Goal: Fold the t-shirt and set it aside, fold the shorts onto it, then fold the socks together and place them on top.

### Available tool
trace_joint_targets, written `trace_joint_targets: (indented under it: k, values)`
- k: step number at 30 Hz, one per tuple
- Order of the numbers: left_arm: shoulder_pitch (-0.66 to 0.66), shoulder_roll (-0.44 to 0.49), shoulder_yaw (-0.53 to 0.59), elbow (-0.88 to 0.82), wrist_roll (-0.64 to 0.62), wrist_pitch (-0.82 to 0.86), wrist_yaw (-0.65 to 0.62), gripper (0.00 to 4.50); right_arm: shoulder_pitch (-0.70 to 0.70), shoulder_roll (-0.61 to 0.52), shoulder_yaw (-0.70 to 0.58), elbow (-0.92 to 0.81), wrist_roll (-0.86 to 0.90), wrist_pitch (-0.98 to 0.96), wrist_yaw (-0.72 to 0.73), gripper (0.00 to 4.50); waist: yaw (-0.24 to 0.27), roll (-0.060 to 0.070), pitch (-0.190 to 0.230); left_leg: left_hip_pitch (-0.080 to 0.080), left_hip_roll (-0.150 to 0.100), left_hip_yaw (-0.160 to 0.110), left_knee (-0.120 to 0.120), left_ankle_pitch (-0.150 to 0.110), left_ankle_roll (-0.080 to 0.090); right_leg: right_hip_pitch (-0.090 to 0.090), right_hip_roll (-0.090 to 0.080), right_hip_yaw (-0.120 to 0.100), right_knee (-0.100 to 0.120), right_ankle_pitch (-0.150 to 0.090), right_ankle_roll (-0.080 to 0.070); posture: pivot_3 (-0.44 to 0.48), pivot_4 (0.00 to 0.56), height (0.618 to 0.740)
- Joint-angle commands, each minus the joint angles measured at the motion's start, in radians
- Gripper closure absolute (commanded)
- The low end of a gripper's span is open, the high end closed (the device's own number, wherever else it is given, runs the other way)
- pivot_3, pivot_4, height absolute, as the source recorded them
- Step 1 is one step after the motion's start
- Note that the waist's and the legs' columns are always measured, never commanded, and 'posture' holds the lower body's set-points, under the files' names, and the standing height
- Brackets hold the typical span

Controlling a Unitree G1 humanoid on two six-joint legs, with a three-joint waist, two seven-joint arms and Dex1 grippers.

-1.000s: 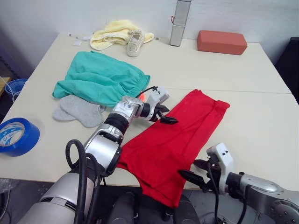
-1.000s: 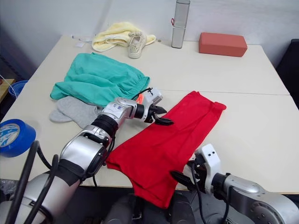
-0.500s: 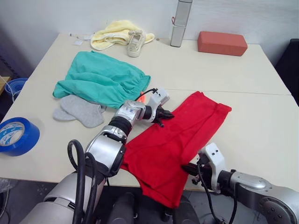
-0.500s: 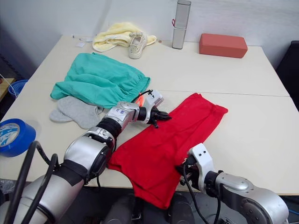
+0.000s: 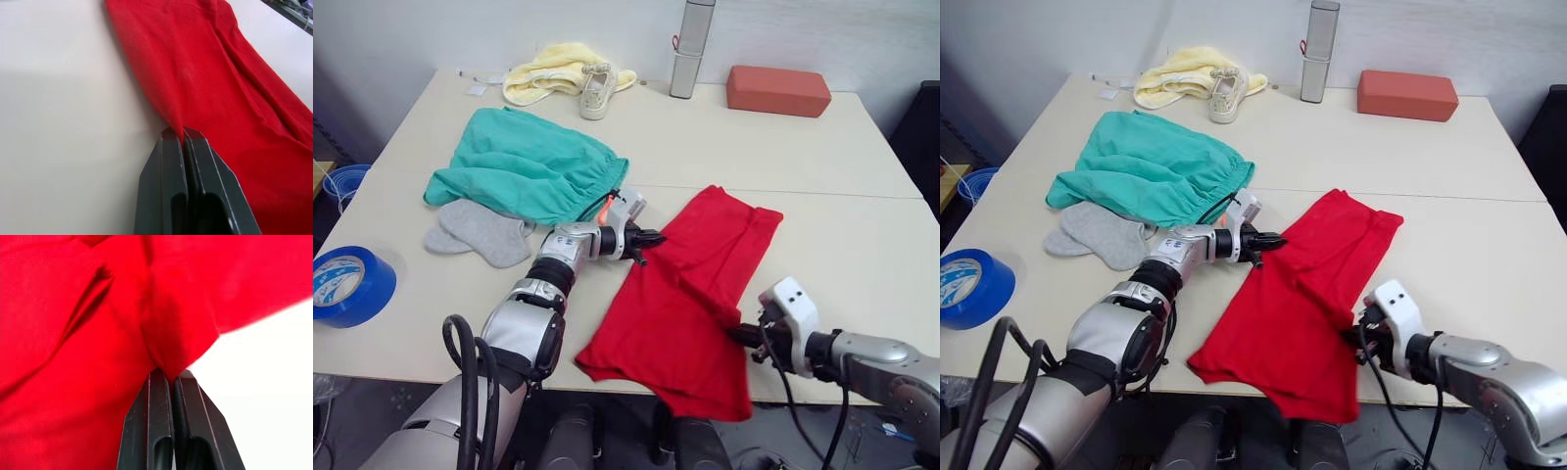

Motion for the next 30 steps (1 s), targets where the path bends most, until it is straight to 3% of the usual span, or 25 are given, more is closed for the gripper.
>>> trace_joint_targets:
  k: [1, 8, 18, 22, 25, 26, 30]
  values:
    - [0.097, -0.020, 0.035, -0.235, -0.061, 0.103, 0.068, 4.47, -0.082, -0.066, 0.024, 0.095, -0.050, -0.065, 0.088, 4.50, -0.002, 0.000, 0.000, 0.000, 0.000, 0.001, 0.000, 0.000, 0.000, 0.000, 0.000, 0.001, 0.000, 0.000, 0.000, 0.000, 0.150, 0.740]
    - [0.338, -0.121, 0.038, -0.712, -0.106, 0.287, 0.312, 4.47, -0.239, -0.125, 0.130, 0.342, -0.180, -0.199, 0.226, 4.50, 0.003, 0.001, 0.001, 0.000, 0.000, 0.000, 0.001, 0.001, 0.000, 0.001, 0.000, 0.000, 0.000, 0.000, 0.000, 0.000, 0.150, 0.740]
    - [0.522, -0.156, 0.014, -1.041, -0.103, 0.422, 0.535, 4.47, -0.331, -0.184, 0.173, 0.512, -0.276, -0.271, 0.381, 4.50, 0.004, 0.001, 0.000, 0.000, -0.001, 0.000, 0.002, 0.003, 0.000, 0.002, -0.001, 0.000, 0.000, 0.001, 0.001, 0.000, 0.150, 0.740]
    - [0.544, -0.149, -0.002, -1.062, -0.124, 0.425, 0.529, 4.47, -0.314, -0.179, 0.161, 0.502, -0.263, -0.242, 0.406, 4.50, 0.004, 0.001, 0.000, 0.000, -0.001, 0.000, 0.003, 0.003, 0.000, 0.002, -0.001, 0.000, 0.000, 0.001, 0.001, 0.000, 0.150, 0.740]
    - [0.534, -0.128, 0.006, -1.046, -0.149, 0.406, 0.486, 4.47, -0.320, -0.104, 0.083, 0.491, -0.182, -0.173, 0.369, 4.50, 0.005, 0.001, 0.000, 0.000, -0.001, 0.000, 0.003, 0.003, 0.000, 0.002, -0.001, 0.000, 0.000, 0.001, 0.001, 0.000, 0.150, 0.740]
    - [0.528, -0.112, 0.004, -1.040, -0.154, 0.410, 0.472, 4.50, -0.319, -0.093, 0.061, 0.482, -0.158, -0.145, 0.363, 4.28, 0.005, 0.002, 0.000, 0.000, -0.001, -0.001, 0.003, 0.003, 0.000, 0.003, -0.001, 0.000, 0.000, 0.001, 0.001, 0.000, 0.150, 0.740]
    - [0.518, 0.019, -0.049, -1.035, -0.141, 0.337, 0.327, 3.60, -0.246, -0.106, -0.007, 0.420, -0.142, -0.208, 0.411, 3.29, 0.004, 0.004, 0.000, 0.000, -0.001, -0.001, 0.003, 0.003, 0.000, 0.002, -0.001, -0.001, 0.000, 0.001, 0.001, 0.000, 0.150, 0.740]
